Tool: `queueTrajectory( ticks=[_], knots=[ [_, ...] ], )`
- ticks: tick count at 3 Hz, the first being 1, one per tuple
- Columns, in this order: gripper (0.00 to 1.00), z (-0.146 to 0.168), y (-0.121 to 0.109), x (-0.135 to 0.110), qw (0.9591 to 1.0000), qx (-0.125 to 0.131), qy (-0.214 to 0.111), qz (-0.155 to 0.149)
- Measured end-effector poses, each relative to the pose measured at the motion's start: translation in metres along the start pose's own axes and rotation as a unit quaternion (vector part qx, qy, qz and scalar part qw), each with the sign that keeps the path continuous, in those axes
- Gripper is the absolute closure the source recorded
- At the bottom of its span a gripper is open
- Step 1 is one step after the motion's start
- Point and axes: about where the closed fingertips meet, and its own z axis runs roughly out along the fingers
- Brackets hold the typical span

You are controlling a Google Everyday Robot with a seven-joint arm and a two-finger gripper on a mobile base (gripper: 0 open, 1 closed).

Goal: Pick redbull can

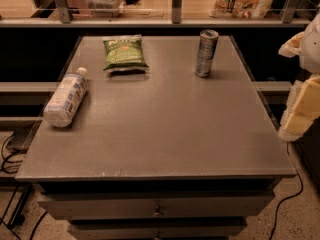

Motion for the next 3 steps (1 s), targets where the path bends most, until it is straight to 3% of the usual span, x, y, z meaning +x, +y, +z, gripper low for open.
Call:
queueTrajectory(
  ticks=[2,3],
  knots=[
    [0.00,-0.001,-0.003,-0.001,0.9999,0.009,-0.010,0.001],
    [0.00,0.004,-0.021,-0.017,0.9955,0.031,-0.088,0.014]
  ],
)
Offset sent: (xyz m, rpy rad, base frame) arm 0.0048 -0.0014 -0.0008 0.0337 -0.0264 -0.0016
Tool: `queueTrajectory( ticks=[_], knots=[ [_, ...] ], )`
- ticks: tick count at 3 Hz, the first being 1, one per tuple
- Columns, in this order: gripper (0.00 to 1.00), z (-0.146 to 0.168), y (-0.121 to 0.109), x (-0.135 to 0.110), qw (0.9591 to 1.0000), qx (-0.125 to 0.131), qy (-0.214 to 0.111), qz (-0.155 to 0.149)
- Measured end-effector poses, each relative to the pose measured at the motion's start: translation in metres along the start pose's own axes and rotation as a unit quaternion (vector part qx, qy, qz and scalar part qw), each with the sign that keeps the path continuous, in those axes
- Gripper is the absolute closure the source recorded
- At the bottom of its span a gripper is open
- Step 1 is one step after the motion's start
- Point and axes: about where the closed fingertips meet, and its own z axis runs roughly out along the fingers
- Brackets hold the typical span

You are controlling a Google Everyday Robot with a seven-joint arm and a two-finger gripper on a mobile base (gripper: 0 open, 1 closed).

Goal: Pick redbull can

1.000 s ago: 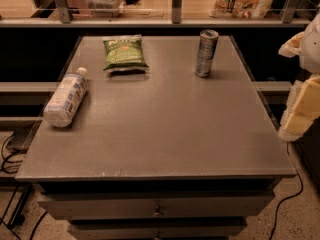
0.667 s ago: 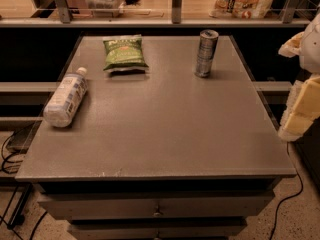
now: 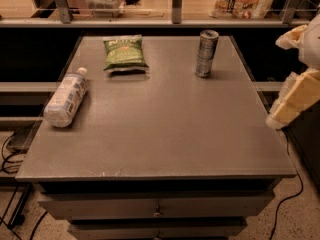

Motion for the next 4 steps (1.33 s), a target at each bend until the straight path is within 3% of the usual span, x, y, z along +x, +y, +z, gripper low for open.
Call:
queueTrajectory(
  ticks=[1,3,4],
  knots=[
    [0.00,0.006,-0.023,-0.014,0.9979,0.026,-0.057,0.016],
    [0.00,0.010,-0.028,-0.018,0.9973,0.035,-0.056,0.032],
    [0.00,0.027,-0.055,-0.032,0.9933,0.052,-0.084,0.061]
  ],
)
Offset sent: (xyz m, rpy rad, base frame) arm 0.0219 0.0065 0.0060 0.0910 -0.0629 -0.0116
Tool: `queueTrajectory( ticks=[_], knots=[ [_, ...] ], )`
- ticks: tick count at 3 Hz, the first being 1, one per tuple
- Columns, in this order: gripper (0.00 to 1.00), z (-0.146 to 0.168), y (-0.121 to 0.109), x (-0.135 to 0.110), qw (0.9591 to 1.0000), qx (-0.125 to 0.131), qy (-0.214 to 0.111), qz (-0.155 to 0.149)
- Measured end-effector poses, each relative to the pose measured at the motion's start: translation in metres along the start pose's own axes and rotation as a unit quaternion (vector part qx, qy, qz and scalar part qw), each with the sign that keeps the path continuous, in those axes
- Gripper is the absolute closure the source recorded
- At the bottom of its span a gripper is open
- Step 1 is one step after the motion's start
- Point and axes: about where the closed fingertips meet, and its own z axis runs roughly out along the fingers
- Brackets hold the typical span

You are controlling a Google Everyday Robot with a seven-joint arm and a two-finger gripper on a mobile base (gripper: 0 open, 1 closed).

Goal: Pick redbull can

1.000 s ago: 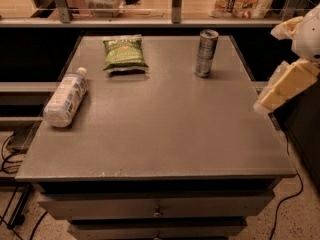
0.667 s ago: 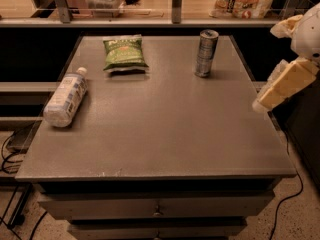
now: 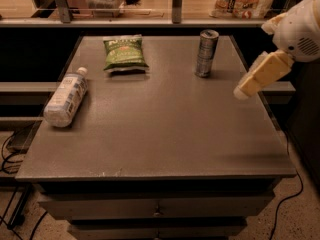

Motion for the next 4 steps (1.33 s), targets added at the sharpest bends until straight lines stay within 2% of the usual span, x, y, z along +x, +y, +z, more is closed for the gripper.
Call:
queueTrajectory(
  ticks=[1,2,3,4],
  knots=[
    [0.00,0.028,-0.035,-0.011,0.9988,0.024,-0.030,0.031],
    [0.00,0.064,-0.075,-0.015,0.9936,0.037,-0.076,0.074],
    [0.00,0.064,-0.075,-0.015,0.9936,0.037,-0.077,0.074],
    [0.00,0.094,-0.075,-0.018,0.9909,0.025,-0.086,0.100]
  ],
)
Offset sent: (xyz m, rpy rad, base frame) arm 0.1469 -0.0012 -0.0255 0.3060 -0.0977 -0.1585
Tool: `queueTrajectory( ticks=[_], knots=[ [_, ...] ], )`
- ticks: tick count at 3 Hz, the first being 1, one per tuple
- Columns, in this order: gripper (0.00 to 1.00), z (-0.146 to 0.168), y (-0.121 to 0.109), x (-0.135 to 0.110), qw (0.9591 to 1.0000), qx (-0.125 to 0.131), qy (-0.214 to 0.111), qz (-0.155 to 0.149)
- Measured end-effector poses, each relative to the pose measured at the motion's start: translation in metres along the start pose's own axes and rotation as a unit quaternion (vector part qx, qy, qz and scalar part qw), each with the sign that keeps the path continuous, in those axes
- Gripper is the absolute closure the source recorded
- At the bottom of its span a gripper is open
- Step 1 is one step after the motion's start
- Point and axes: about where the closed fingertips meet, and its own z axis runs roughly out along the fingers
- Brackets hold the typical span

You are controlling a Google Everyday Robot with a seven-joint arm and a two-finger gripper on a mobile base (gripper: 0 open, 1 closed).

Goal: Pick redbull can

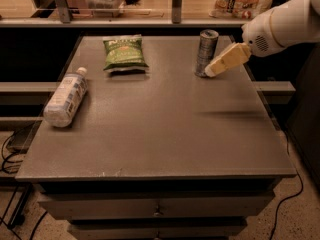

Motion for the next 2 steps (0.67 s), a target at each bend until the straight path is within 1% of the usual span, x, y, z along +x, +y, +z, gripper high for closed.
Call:
queueTrajectory(
  ticks=[1,2],
  knots=[
    [0.00,0.045,-0.004,-0.001,0.9985,-0.012,-0.030,0.044],
    [0.00,0.072,-0.006,-0.004,0.9969,-0.020,-0.046,0.060]
  ],
)
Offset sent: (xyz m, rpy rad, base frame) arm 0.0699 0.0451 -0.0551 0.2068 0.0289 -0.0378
